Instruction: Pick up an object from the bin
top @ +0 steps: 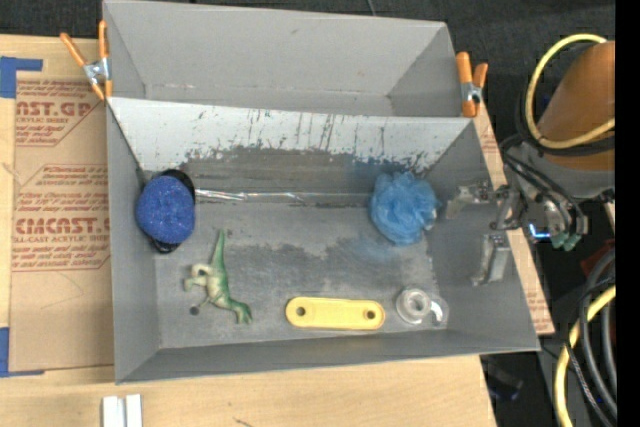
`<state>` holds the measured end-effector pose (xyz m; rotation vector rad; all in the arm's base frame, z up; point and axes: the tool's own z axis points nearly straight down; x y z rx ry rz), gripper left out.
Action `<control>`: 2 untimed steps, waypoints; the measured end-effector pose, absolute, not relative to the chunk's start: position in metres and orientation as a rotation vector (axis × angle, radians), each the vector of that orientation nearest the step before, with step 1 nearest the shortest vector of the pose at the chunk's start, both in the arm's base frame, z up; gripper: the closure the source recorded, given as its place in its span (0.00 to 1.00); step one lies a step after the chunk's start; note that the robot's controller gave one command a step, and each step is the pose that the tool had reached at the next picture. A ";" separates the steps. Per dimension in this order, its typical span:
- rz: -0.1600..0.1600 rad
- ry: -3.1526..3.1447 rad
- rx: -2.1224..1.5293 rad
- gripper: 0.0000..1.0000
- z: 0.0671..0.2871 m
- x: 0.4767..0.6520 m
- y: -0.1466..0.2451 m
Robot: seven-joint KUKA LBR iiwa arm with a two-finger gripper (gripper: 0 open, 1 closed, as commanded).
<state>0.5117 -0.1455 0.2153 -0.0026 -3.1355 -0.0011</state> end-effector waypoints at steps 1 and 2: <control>0.001 -3.144 0.000 0.00 0.220 0.514 -0.145; 0.002 -3.142 0.107 0.00 0.168 0.541 -0.114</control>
Offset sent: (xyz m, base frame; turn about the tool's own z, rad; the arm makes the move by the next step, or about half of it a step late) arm 0.0349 0.0412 -0.0643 -0.0912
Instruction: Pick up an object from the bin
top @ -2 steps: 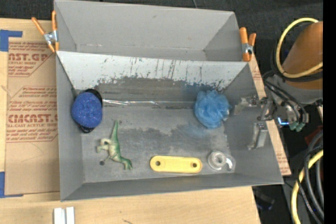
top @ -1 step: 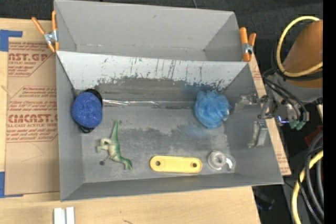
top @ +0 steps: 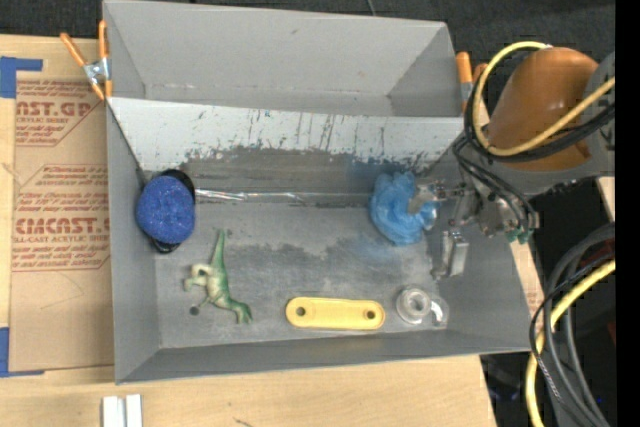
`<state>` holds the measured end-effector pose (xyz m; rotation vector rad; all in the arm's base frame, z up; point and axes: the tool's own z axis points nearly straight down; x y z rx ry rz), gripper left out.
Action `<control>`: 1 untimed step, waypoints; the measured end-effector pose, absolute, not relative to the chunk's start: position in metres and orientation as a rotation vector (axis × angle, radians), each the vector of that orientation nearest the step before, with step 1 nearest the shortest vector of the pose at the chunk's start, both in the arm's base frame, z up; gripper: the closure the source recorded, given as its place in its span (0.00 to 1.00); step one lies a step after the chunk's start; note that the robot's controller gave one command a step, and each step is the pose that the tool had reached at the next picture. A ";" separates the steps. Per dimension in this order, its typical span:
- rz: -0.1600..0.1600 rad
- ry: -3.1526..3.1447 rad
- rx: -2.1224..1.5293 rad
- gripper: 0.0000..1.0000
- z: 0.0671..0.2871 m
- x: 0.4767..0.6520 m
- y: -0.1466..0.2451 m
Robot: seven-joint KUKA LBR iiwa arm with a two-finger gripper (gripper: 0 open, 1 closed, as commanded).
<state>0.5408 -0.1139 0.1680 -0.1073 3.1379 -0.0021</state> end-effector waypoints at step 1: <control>0.003 3.144 -0.021 0.00 0.145 0.552 -0.095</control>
Offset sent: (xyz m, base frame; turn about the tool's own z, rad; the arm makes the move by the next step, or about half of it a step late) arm 0.0459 -0.0065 -0.0542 0.1980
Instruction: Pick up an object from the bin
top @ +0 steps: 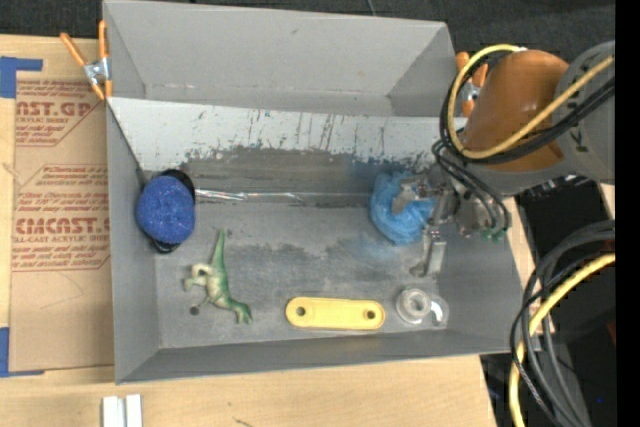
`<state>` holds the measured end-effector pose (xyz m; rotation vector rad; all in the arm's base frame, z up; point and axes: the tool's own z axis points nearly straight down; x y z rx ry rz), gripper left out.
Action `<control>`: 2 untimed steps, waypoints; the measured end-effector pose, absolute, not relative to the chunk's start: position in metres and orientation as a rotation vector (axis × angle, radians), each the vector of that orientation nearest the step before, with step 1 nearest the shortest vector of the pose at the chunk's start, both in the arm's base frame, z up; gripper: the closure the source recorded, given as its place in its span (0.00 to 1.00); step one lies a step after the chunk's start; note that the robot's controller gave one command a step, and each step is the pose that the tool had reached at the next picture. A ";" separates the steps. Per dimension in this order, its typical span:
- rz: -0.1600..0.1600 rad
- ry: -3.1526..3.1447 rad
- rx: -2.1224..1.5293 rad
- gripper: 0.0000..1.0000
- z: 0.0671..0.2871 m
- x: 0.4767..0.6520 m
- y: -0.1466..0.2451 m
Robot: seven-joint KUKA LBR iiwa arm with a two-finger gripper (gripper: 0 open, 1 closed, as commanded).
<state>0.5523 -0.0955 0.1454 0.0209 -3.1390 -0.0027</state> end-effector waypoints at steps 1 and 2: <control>-0.003 -3.142 -0.174 0.00 0.123 0.580 -0.111; -0.001 -3.140 -0.211 0.00 0.111 0.587 -0.119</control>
Offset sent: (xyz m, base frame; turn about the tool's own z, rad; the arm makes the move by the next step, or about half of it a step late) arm 0.0139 -0.0170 -0.0754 0.2598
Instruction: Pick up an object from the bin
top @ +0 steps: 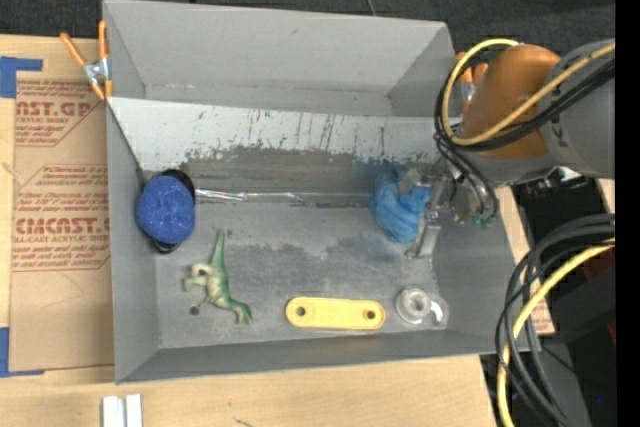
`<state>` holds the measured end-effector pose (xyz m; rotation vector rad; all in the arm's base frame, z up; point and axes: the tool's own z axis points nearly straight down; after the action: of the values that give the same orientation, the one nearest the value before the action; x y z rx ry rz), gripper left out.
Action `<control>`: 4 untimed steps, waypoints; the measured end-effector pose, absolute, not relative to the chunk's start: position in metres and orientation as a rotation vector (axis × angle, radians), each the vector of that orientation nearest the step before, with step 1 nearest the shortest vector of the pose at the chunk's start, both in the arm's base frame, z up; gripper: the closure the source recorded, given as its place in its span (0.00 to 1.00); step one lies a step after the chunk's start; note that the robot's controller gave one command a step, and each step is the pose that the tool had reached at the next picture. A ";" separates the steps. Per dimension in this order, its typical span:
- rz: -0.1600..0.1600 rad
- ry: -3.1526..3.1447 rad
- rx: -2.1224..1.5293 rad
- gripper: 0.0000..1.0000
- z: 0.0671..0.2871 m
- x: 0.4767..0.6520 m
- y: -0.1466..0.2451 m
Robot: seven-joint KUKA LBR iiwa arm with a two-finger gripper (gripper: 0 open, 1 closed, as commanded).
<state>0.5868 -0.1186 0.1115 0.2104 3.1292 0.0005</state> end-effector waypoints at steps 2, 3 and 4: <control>0.006 3.096 0.473 0.00 0.095 0.582 -0.115; 0.003 3.109 0.266 0.00 0.079 0.569 -0.114; 0.012 3.094 0.415 1.00 0.075 0.591 -0.124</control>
Offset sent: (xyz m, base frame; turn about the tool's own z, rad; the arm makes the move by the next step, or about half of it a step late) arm -0.0113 0.0033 -0.0334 -0.0523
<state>0.5905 -0.1243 0.0748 0.4150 3.0939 0.0116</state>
